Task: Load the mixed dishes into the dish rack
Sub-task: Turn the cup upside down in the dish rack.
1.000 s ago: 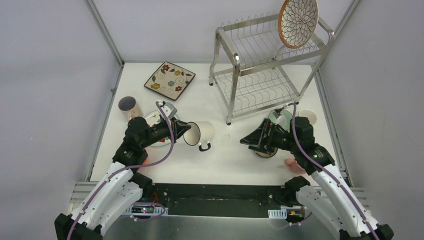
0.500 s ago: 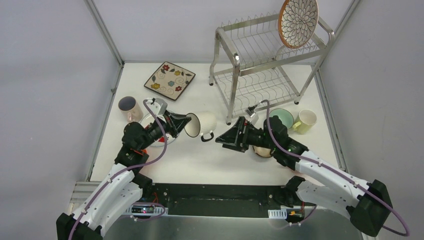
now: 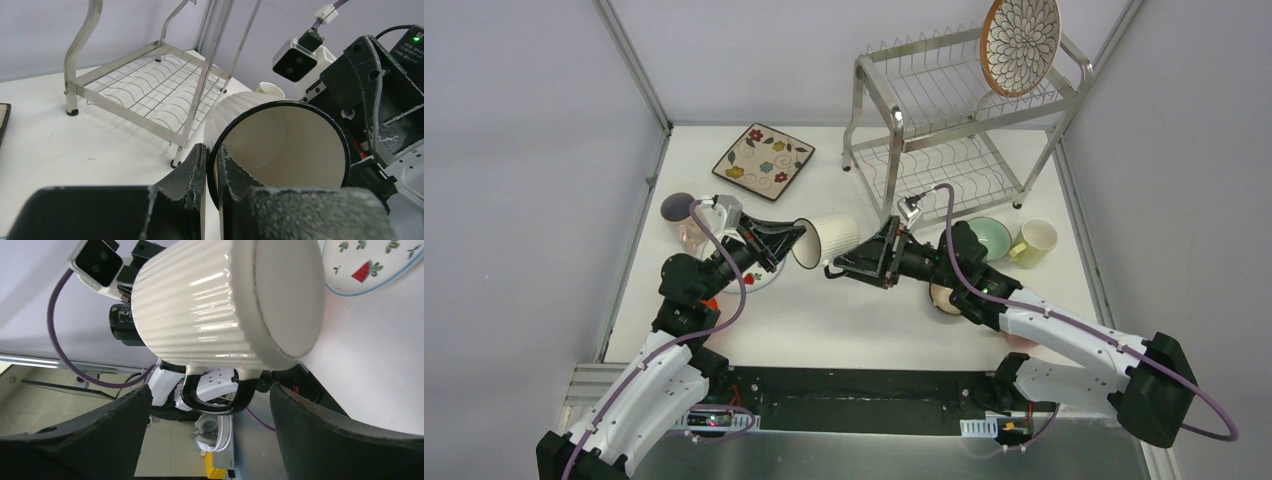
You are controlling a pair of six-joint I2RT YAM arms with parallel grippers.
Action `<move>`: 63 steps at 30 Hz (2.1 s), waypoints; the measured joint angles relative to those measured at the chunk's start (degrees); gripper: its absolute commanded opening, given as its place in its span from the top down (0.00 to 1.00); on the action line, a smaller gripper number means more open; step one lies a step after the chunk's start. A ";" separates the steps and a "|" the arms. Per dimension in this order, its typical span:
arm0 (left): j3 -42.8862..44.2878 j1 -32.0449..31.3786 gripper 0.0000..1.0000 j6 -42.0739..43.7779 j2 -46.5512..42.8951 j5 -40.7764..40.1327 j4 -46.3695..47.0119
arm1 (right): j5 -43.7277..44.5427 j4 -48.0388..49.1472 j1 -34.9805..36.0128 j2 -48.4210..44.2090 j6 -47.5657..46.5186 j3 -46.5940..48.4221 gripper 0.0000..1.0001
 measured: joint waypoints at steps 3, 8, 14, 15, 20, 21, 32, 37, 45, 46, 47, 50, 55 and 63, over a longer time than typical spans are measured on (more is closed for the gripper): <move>-0.07 0.00 1.00 -1.22 -0.09 0.00 1.38 | 0.13 2.49 0.87 1.75 1.42 1.05 0.11; -0.07 0.00 1.00 -3.08 -0.09 0.17 3.69 | 0.48 5.25 2.58 3.93 3.02 2.32 0.18; -0.66 0.00 1.00 -4.22 -0.46 0.85 6.80 | 1.49 10.12 3.91 4.92 5.14 2.58 0.32; -1.01 0.00 1.00 -4.35 -0.70 0.83 7.37 | 1.79 10.73 3.98 4.87 5.60 2.54 0.32; -1.97 0.00 1.00 -5.42 -1.16 1.18 9.99 | 2.12 12.72 4.11 4.70 7.23 1.79 0.34; -1.97 0.00 1.00 -5.62 -1.14 1.31 10.40 | 2.12 13.07 4.17 4.68 7.61 1.70 0.34; -3.98 0.09 1.00 -7.26 0.00 2.71 17.90 | 1.31 14.82 4.44 4.72 9.84 1.64 0.37; -5.25 0.09 1.00 -8.26 1.07 2.67 20.72 | 0.90 14.88 4.48 5.33 10.36 1.64 0.40; -6.01 0.11 1.00 -8.37 1.73 2.64 22.84 | 0.33 16.90 4.72 6.75 11.19 1.64 0.43; -6.10 0.11 1.00 -8.39 1.73 2.64 23.08 | 0.33 16.96 4.74 6.75 11.19 1.64 0.46; -6.23 0.11 1.00 -8.39 1.73 2.64 23.50 | 0.33 16.94 4.76 6.75 11.17 1.64 0.50; -6.49 0.11 1.00 -8.59 1.77 2.67 24.59 | 0.35 16.90 4.87 6.73 11.08 1.64 0.60; -6.60 0.09 1.00 -9.64 1.79 2.89 26.21 | 0.37 16.90 5.18 6.05 11.19 1.14 0.65; -6.99 0.09 1.00 -10.38 2.40 4.33 28.70 | 0.35 17.27 5.49 5.22 12.11 0.52 0.78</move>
